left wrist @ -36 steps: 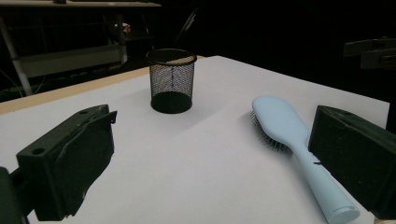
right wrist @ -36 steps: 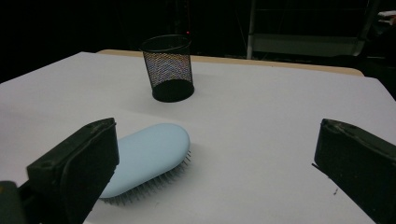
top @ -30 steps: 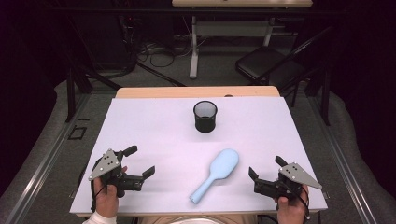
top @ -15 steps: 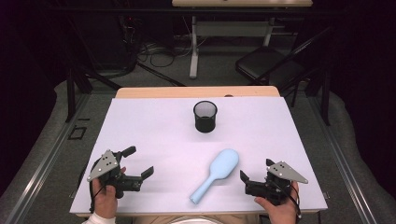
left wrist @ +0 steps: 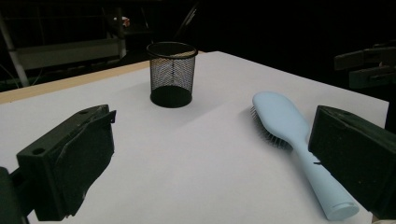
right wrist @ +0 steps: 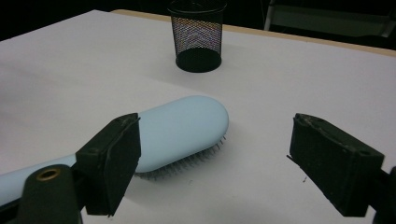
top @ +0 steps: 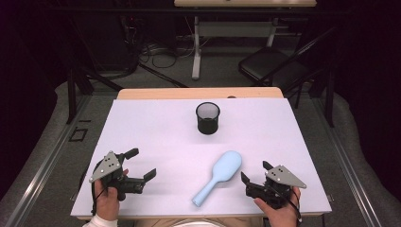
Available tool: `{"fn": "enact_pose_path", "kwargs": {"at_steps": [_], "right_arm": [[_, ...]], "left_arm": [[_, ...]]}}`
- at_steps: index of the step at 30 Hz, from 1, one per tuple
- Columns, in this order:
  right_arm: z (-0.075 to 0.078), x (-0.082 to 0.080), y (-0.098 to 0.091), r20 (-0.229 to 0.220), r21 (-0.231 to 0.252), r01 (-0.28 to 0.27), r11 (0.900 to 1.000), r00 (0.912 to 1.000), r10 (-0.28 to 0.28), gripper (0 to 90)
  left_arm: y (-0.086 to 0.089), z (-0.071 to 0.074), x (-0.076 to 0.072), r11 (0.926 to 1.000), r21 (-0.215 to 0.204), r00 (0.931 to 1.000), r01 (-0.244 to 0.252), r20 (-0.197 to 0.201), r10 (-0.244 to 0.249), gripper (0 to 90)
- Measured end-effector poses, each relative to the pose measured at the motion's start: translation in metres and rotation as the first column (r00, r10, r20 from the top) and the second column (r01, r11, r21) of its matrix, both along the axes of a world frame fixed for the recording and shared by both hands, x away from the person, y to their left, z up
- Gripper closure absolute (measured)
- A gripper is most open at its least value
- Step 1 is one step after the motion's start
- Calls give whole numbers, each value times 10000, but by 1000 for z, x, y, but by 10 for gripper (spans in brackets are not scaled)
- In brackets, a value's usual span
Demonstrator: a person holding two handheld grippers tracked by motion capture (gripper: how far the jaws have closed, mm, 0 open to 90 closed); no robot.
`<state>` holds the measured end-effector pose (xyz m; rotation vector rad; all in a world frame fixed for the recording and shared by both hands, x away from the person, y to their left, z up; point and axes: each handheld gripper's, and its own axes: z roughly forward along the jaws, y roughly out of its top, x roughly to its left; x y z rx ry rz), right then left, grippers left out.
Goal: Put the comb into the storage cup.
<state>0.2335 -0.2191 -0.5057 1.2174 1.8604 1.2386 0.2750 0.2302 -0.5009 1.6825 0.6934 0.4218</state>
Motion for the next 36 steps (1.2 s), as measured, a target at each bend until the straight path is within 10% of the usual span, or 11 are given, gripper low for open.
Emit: {"fn": "enact_pose_path", "kwargs": {"at_steps": [22, 36], "right_arm": [[-3, 0, 7, -120, 71, -539, 9985, 9985, 540, 540], [-6, 0, 11, -597, -30, -657, 9978, 9961, 654, 568]], "left_arm": [[-1, 0, 1, 9996, 272, 9999, 9, -155, -5, 2], [-1, 0, 1, 9995, 328, 9998, -3, -200, 10, 3]]}}
